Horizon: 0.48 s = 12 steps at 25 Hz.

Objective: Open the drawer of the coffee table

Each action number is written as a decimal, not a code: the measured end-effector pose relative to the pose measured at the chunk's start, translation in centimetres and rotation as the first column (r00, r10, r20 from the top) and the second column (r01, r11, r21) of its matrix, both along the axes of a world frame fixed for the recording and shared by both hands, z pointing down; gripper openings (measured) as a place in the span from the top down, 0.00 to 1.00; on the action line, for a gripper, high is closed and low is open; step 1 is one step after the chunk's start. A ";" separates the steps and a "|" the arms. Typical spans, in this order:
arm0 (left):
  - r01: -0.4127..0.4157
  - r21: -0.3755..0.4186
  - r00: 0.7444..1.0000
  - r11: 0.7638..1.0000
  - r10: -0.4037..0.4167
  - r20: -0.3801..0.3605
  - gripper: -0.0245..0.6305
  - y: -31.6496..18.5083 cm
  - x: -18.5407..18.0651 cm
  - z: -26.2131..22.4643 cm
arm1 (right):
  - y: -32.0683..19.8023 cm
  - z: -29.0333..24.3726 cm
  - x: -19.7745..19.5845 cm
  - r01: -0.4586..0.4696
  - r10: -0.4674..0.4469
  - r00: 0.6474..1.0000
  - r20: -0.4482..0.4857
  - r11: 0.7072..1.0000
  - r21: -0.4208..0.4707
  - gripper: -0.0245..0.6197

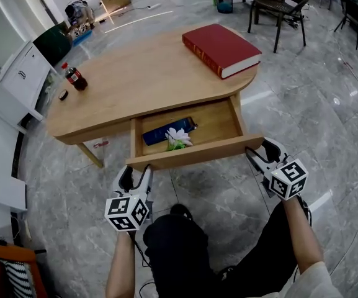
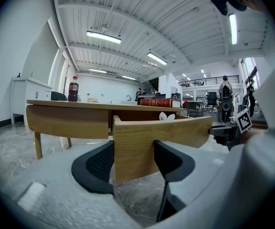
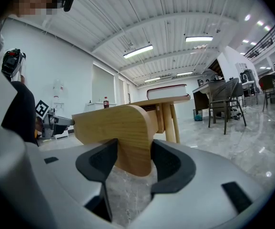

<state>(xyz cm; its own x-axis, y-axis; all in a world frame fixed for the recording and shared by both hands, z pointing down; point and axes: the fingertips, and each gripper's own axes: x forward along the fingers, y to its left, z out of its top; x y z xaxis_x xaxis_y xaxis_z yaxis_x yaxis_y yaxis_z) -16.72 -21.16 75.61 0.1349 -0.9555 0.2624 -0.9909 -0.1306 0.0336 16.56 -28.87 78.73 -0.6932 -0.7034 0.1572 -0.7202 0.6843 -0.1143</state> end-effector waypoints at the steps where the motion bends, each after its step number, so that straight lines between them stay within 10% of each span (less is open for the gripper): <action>1: -0.001 -0.003 1.000 1.000 0.001 -0.001 0.56 0.2 0.0 0.1 | 0.2 0.2 -0.1 0.004 -0.004 1.000 -0.004 1.000 -0.003 0.59; 12: -0.029 -0.021 0.999 0.999 0.028 -0.021 0.56 0.6 0.0 2.0 | 0.5 2.2 -0.2 0.051 -0.054 0.997 -0.060 0.997 -0.053 0.59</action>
<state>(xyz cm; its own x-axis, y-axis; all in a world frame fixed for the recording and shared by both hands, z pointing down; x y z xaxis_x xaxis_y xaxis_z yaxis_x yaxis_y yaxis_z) -16.77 -20.56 77.61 0.1676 -0.9455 0.2793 -0.9858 -0.1580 0.0567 16.34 -28.39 80.90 -0.7170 -0.6560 0.2355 -0.6900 0.7159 -0.1065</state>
